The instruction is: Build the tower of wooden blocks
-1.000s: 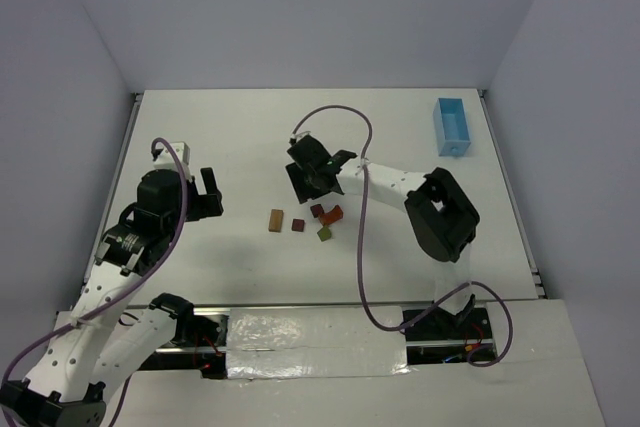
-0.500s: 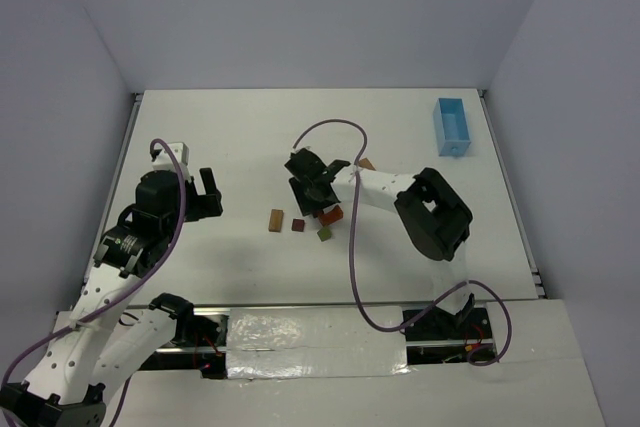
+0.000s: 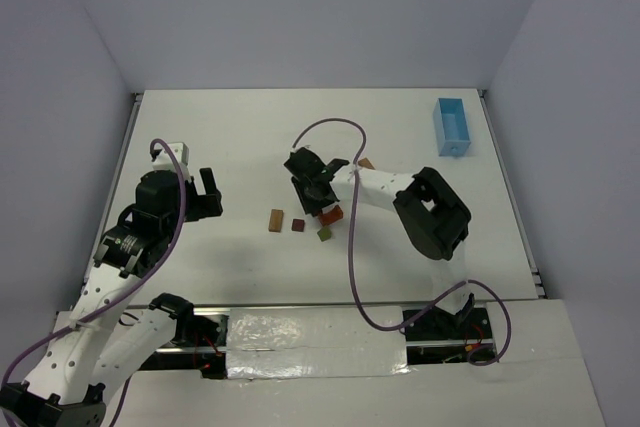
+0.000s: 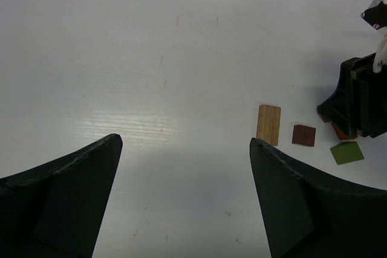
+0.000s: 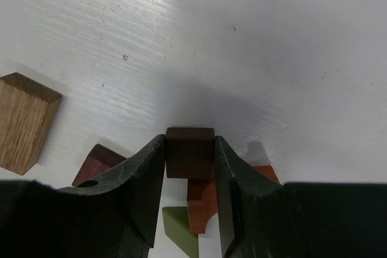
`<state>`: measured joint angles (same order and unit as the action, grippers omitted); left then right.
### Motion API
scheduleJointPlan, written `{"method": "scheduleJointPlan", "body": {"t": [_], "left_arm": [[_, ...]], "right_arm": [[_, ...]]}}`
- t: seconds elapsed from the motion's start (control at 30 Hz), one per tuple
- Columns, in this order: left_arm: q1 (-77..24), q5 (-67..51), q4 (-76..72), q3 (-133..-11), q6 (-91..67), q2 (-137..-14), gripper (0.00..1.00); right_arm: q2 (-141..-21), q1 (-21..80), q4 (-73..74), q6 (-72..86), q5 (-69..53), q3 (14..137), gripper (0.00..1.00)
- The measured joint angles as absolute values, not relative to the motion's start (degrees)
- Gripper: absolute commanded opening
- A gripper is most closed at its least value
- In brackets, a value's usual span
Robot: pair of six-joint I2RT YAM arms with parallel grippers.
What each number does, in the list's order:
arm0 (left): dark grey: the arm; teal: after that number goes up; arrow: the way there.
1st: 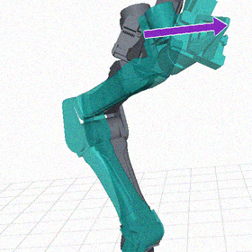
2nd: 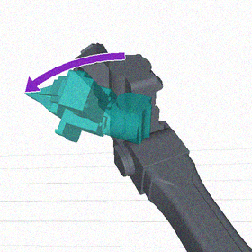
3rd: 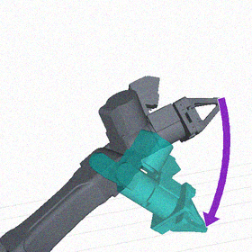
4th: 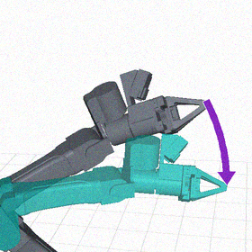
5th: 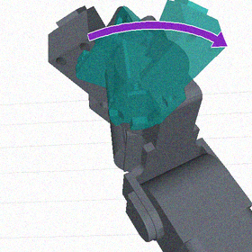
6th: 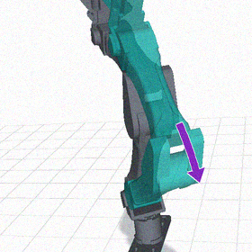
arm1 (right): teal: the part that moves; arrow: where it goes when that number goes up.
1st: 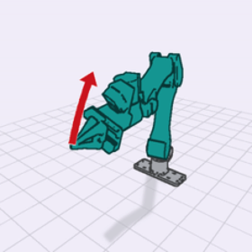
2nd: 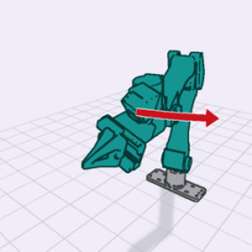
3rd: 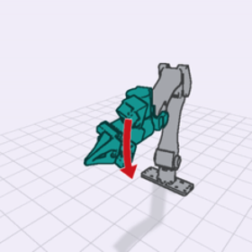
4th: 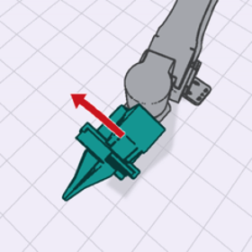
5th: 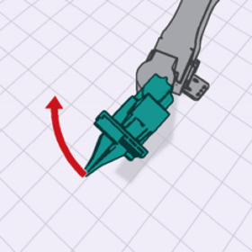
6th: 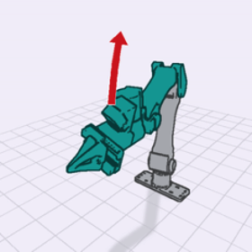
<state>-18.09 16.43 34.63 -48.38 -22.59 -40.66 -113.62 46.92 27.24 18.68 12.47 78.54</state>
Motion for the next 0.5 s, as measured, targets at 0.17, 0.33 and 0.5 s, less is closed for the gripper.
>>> {"method": "scheduleJointPlan", "body": {"t": [0.17, 0.33, 0.5], "left_arm": [[-18.09, 16.43, 34.63, -48.36, -22.59, -40.66, 1.00], [-18.09, 16.43, 34.63, -48.38, -22.59, -40.66, 0.99], [-18.09, 16.40, 34.63, -48.38, -22.59, -40.66, 0.99]], "right_arm": [[-113.08, 44.21, 27.70, 15.68, 11.57, 79.90, 0.32], [-111.87, 34.72, 27.20, 9.13, 9.08, 80.58, 0.33], [-111.98, 25.04, 27.11, 2.83, 7.16, 83.09, 0.33]]}}
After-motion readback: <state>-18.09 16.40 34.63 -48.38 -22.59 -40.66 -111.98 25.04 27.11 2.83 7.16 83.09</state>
